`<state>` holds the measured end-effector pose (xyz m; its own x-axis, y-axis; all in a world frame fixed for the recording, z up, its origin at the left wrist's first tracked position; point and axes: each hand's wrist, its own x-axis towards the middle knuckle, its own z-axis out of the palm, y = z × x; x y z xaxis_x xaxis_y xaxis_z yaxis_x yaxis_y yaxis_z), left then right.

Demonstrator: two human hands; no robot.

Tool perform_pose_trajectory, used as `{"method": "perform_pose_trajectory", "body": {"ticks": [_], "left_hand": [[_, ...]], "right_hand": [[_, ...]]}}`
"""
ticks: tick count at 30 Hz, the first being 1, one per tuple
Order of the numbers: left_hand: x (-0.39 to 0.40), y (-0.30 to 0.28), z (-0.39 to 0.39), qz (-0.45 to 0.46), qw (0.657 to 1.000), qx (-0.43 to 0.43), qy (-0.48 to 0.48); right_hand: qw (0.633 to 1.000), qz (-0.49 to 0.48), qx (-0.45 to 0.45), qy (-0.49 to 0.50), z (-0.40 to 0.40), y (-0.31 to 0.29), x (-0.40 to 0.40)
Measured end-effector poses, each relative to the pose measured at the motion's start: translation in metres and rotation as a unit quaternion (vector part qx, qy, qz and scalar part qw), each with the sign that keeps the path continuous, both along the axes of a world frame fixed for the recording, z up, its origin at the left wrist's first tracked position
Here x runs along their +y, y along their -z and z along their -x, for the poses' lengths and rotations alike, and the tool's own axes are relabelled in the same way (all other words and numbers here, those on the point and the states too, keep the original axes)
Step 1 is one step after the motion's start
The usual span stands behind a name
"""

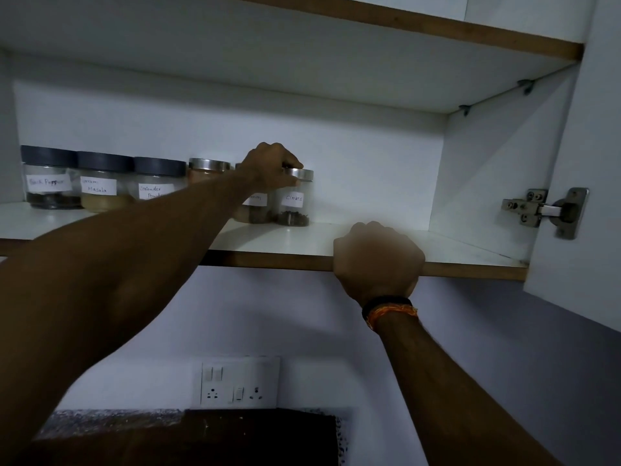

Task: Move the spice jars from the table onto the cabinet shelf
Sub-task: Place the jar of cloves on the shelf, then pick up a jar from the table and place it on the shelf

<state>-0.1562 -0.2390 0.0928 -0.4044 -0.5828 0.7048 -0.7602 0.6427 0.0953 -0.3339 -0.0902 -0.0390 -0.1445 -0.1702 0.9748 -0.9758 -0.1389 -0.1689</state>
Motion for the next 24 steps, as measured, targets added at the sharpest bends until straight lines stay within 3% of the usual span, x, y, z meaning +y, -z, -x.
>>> {"method": "perform_pose_trajectory", "body": {"ticks": [8, 13, 21, 24], "left_hand": [[0.015, 0.002, 0.008, -0.012, 0.998, -0.04, -0.055], [0.046, 0.013, 0.005, -0.037, 0.998, -0.031, -0.032], [0.123, 0.057, -0.001, -0.106, 0.988, -0.098, 0.056], [0.15, 0.076, 0.0, -0.085, 0.99, -0.098, 0.055]], "right_hand": [[1.0, -0.016, 0.012, 0.017, -0.001, -0.002, 0.004], [0.998, -0.054, 0.018, 0.02, -0.001, -0.003, 0.007], [0.975, -0.199, 0.065, 0.077, -0.003, -0.004, 0.024], [0.957, -0.259, 0.071, 0.109, -0.01, 0.0, 0.035]]}}
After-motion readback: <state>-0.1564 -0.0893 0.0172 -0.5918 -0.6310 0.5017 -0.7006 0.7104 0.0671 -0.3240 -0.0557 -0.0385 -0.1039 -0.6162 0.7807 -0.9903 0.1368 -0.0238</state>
